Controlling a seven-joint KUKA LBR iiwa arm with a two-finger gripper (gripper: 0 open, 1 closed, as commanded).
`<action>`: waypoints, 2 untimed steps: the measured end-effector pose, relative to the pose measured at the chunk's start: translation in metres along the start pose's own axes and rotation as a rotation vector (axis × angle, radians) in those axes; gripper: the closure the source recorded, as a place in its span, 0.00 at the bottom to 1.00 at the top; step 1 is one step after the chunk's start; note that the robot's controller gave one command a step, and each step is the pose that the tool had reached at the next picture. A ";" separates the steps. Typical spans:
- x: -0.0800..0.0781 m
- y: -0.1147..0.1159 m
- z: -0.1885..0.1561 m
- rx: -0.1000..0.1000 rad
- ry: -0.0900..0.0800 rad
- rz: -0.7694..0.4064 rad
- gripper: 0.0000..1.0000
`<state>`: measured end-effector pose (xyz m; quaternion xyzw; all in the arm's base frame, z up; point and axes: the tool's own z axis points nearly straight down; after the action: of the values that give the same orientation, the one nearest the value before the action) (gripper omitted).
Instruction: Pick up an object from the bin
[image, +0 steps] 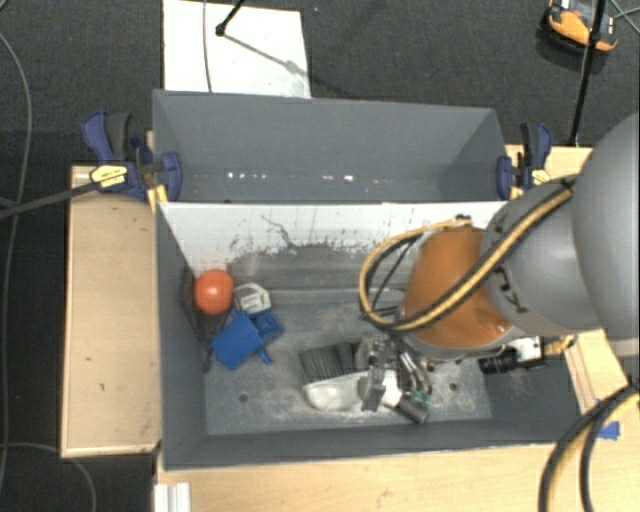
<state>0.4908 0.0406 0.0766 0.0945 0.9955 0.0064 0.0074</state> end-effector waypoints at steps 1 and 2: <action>0.000 0.000 0.000 0.000 0.000 -0.001 1.00; 0.000 -0.003 -0.044 0.005 0.005 -0.007 1.00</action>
Offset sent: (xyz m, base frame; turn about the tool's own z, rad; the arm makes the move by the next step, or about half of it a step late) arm 0.0030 -0.0029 0.1150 -0.0189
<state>0.4898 0.0371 0.1206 0.0912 0.9958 0.0038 0.0048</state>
